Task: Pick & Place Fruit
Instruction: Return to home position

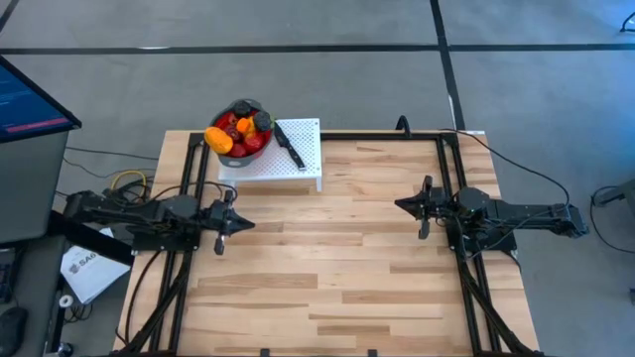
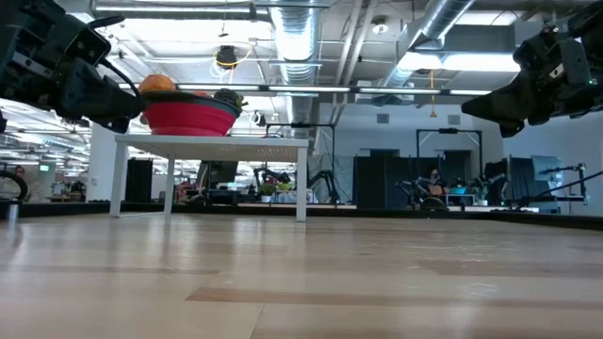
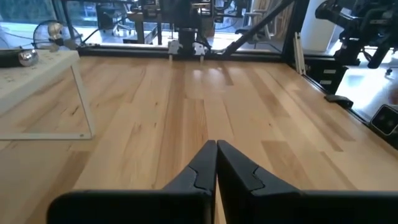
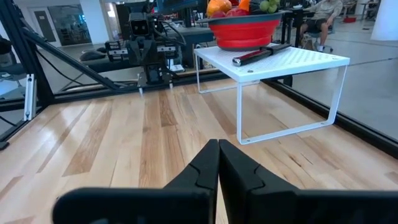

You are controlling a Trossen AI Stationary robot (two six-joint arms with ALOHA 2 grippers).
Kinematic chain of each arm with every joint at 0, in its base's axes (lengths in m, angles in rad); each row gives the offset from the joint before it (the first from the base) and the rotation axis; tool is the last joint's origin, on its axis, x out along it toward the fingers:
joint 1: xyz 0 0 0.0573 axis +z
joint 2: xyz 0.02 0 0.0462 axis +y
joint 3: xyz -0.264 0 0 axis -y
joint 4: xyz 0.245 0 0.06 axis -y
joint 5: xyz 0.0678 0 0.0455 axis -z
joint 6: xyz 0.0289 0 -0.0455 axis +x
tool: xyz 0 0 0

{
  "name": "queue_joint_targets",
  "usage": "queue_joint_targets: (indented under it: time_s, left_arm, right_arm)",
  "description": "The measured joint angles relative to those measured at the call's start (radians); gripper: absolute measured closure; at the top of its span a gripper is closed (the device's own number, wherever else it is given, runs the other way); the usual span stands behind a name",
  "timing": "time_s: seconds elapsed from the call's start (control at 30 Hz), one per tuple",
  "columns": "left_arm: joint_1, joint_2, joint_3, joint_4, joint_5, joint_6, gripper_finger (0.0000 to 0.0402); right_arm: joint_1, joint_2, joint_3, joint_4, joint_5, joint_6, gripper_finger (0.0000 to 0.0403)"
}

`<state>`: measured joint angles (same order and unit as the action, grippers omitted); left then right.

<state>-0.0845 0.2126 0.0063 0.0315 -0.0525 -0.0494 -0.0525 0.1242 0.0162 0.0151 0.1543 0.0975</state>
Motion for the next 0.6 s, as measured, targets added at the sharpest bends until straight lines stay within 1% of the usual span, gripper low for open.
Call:
queue_joint_targets:
  time_s: [0.17,0.37,0.5,0.6]
  left_arm:
    - [0.000,-0.001,0.000,0.001,0.000,0.000,0.0394]
    - [0.002,-0.126,0.000,0.009,-0.001,0.000,0.0395]
    - [0.027,-0.212,0.000,0.015,0.000,0.000,0.0394]
    - [0.055,-0.212,0.000,0.061,0.000,0.000,0.0395]
  right_arm:
    - [0.000,0.000,0.000,0.000,0.000,0.000,0.0397]
    - [0.000,0.000,0.000,0.000,0.000,0.000,0.0397]
    - [0.000,0.000,0.000,0.000,0.000,0.000,0.0397]
    - [0.000,0.000,0.000,0.001,0.000,0.000,0.0397]
